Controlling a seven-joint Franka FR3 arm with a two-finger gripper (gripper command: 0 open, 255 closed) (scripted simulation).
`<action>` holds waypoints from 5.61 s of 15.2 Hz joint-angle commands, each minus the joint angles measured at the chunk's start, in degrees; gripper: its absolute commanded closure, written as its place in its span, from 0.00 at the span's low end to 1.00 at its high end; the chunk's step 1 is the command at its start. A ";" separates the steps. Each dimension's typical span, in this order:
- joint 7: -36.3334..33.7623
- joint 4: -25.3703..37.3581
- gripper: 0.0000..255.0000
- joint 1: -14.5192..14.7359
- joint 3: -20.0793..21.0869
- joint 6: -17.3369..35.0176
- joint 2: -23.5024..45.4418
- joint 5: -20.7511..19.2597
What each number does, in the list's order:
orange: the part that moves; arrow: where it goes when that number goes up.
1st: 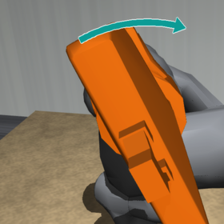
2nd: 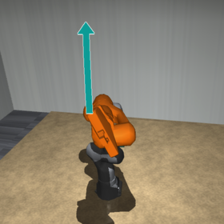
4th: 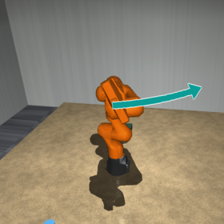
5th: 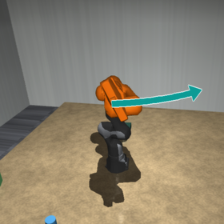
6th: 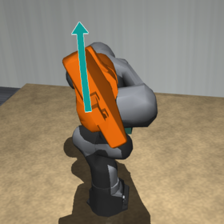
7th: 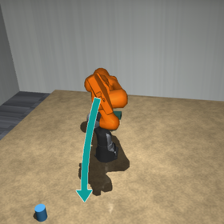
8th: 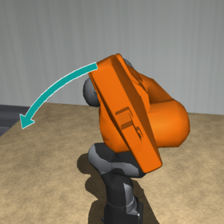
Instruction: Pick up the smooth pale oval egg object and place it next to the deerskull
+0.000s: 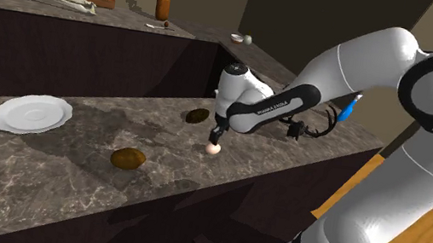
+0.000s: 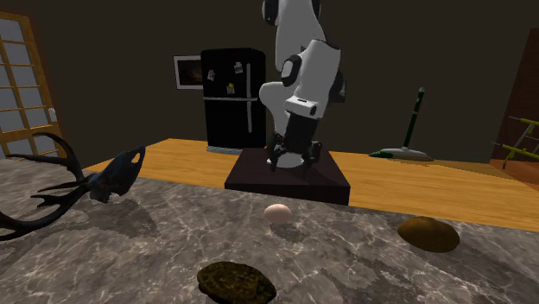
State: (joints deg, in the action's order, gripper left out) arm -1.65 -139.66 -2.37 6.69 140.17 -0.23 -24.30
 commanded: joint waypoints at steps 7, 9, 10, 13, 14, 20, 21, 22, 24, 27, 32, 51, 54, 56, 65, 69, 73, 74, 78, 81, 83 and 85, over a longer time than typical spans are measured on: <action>-7.98 6.66 0.00 0.90 -2.20 5.70 15.32 -13.81; -8.76 6.94 0.00 0.87 -2.78 6.82 16.74 -14.94; -9.16 7.11 0.00 0.86 -3.07 7.37 17.47 -15.51; -10.58 7.80 0.00 0.89 -4.15 9.29 20.11 -17.53; -10.57 7.80 0.00 0.90 -4.16 9.29 20.11 -17.53; -10.57 7.80 0.00 0.90 -4.16 9.29 20.11 -17.53; -10.57 7.80 0.00 0.90 -4.16 9.28 20.10 -17.52; -10.57 7.80 1.00 0.90 -4.16 9.28 20.10 -17.52; -10.56 7.80 1.00 0.90 -4.16 9.29 20.10 -17.52; -10.56 7.80 1.00 0.90 -4.16 9.28 20.10 -17.52; -9.96 7.62 1.00 0.74 -3.90 8.80 19.35 -16.94; 0.91 7.00 1.00 -0.78 -0.54 -1.68 6.48 -6.38; 2.40 7.37 1.00 -0.79 -0.30 -3.53 4.75 -4.98; 3.36 7.69 1.00 -0.77 -0.16 -4.79 3.64 -4.10; 7.22 9.82 1.00 -0.56 0.20 -10.66 -0.79 -0.72; 8.73 11.11 1.00 -0.43 0.28 -13.36 -2.46 0.50; 10.12 12.61 1.00 -0.30 0.33 -16.09 -3.93 1.55; 10.45 13.02 1.00 -0.27 0.33 -16.78 -4.27 1.79; 11.72 14.77 1.00 -0.15 0.37 -19.56 -5.50 2.67; 12.62 16.22 1.00 -0.06 0.39 -21.65 -6.29 3.24; 13.19 17.25 1.00 -0.01 0.40 -23.06 -6.76 3.59; 13.75 18.32 1.00 0.04 0.41 -24.46 -7.18 3.91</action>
State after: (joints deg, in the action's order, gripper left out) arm 11.96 -121.87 -2.43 7.00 116.49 -7.18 -20.57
